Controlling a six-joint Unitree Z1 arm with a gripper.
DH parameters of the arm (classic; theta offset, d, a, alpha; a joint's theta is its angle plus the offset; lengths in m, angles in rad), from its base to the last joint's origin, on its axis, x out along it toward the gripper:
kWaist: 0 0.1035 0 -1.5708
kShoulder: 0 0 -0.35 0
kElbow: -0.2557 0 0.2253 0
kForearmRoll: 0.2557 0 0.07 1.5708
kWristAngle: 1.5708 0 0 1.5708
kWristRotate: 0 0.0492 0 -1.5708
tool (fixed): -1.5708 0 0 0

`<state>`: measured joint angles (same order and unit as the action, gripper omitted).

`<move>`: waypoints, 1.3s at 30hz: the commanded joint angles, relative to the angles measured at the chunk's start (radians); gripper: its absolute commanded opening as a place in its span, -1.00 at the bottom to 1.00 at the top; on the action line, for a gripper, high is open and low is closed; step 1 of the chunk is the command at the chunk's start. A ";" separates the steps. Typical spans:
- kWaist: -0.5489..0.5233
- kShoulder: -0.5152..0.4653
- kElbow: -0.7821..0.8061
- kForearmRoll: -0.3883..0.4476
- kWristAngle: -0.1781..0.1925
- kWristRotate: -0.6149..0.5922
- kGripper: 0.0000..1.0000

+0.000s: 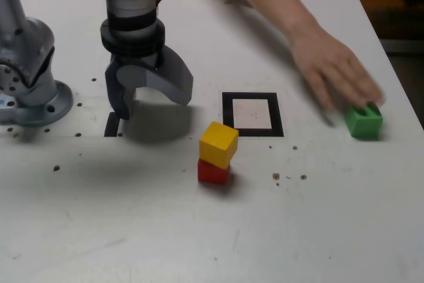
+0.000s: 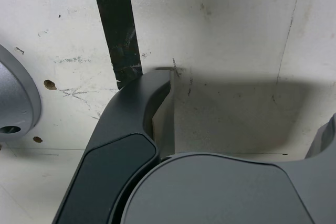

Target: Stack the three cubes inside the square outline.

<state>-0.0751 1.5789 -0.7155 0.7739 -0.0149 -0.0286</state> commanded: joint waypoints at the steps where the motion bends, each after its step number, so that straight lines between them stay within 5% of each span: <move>1: 0.001 -0.003 0.001 -0.001 -0.001 0.001 0.98; 15: 0.001 -0.006 0.005 0.003 0.003 0.001 0.98; 23: 0.001 -0.027 -0.028 0.056 0.037 0.001 0.99; 29: -0.016 -0.070 -0.099 0.168 0.085 0.001 0.98; 39: -0.163 -0.090 -0.401 0.492 0.161 0.015 0.98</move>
<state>-0.2290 1.4816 -1.0937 1.2595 0.1444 -0.0172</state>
